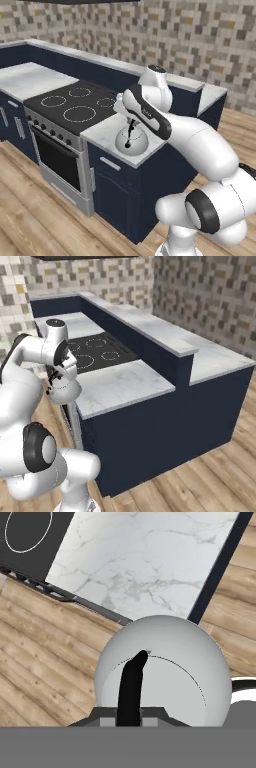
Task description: The kettle is done boiling. Turn off the stove, then wait for 300 timesteps before moving the kettle to the dining table.
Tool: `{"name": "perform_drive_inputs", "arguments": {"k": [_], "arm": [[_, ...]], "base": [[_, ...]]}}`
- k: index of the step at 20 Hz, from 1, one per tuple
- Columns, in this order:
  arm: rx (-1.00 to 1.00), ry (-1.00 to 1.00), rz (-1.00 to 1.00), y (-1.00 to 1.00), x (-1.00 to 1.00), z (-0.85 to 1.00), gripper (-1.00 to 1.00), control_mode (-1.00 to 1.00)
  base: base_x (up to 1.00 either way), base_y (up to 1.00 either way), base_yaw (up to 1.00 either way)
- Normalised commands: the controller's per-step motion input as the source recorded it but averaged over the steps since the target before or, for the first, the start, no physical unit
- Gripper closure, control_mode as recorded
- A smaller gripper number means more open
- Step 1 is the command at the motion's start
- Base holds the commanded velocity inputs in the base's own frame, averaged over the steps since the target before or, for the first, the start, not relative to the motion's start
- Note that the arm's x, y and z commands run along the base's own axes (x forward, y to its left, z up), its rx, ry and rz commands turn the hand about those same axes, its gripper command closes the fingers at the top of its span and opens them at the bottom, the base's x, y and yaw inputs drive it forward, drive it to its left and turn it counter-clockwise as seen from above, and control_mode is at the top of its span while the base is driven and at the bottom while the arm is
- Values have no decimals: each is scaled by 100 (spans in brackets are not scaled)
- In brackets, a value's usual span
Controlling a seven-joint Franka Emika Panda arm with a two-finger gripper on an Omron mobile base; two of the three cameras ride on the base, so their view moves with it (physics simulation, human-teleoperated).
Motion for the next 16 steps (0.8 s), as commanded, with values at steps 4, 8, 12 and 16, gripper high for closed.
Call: {"name": "perform_drive_inputs", "arguments": {"k": [4,8,12,16], "arm": [[0,0,0,0,0,0,100,100],[0,0,0,0,0,0,100,100],[0,0,0,0,0,0,100,100],[0,0,0,0,0,0,100,100]], "base": [[-2,-54,37],[-8,-57,36],[-16,-62,32],[-19,-64,30]]}}
